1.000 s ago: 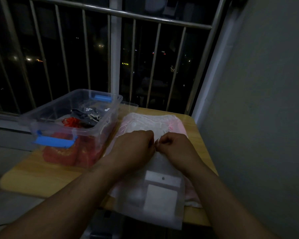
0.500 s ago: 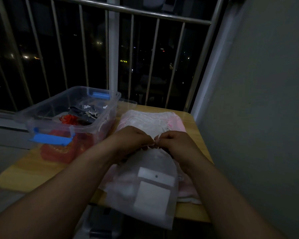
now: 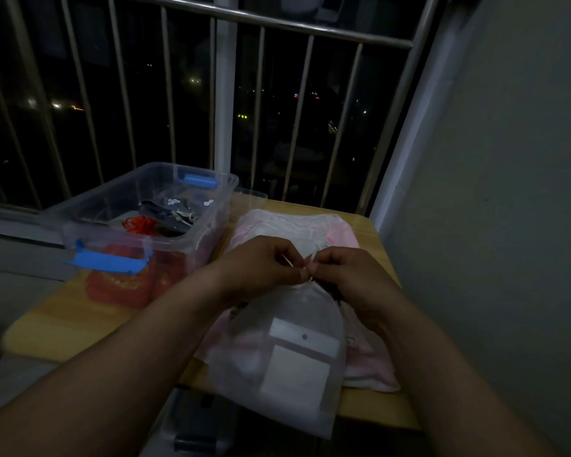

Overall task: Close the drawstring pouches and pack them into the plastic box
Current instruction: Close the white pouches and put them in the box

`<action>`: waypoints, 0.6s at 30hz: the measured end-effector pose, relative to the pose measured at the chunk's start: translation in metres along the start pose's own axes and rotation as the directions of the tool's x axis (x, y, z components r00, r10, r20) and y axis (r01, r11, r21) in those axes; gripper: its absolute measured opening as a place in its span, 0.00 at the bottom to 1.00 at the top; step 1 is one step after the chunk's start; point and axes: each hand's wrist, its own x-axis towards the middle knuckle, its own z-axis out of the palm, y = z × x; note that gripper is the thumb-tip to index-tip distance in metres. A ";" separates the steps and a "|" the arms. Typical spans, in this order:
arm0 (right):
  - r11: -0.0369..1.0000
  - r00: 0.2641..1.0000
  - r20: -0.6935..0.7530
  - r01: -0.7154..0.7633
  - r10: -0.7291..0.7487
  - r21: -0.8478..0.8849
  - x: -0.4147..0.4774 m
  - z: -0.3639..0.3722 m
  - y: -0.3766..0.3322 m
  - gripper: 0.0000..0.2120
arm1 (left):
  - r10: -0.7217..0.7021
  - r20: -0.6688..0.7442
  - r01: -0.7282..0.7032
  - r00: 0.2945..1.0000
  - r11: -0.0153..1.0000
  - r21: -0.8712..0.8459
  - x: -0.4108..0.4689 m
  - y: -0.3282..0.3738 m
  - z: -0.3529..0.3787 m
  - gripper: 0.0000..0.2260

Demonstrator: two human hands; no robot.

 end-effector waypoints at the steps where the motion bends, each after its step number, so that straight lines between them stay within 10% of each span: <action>1: 1.000 1.000 0.008 0.017 -0.017 -0.018 0.000 -0.001 0.000 0.06 | 0.008 0.017 -0.009 1.000 1.000 0.028 -0.001 0.000 0.000 0.05; 18: 0.821 0.941 0.044 0.314 -0.335 -0.477 -0.004 0.010 0.006 0.05 | 0.118 -0.065 -0.088 0.991 0.931 0.355 0.003 -0.002 0.015 0.10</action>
